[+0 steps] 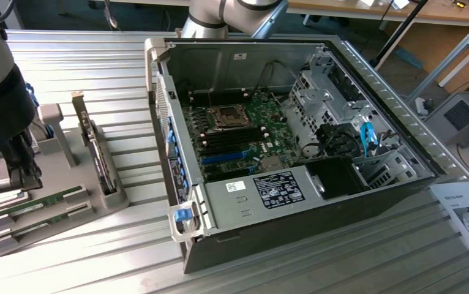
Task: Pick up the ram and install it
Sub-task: 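Pick up the ram and move it above insertion slot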
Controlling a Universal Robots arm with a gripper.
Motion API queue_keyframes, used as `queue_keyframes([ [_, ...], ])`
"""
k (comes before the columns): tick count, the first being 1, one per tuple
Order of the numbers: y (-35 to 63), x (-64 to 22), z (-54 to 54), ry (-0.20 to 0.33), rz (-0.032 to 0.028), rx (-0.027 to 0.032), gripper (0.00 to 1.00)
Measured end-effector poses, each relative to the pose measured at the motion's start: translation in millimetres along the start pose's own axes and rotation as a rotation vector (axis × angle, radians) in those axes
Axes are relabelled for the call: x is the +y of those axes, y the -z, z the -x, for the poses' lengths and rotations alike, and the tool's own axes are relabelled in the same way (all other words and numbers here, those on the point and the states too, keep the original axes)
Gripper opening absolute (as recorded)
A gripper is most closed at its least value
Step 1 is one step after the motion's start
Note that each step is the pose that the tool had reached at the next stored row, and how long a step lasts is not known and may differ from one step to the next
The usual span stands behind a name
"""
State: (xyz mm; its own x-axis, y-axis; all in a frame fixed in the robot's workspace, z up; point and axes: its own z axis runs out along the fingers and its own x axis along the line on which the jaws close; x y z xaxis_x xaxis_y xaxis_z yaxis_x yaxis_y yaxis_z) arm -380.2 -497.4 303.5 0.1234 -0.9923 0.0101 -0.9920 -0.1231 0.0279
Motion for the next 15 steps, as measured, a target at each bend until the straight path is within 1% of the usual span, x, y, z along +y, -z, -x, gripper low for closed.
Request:
queue_keyframes([
  [9, -10.1, -0.3, 0.1, 0.000, 0.0001, 0.0003, 0.24],
  [15, -10.2, -0.3, 0.1, 0.000, 0.0005, 0.0002, 0.24],
])
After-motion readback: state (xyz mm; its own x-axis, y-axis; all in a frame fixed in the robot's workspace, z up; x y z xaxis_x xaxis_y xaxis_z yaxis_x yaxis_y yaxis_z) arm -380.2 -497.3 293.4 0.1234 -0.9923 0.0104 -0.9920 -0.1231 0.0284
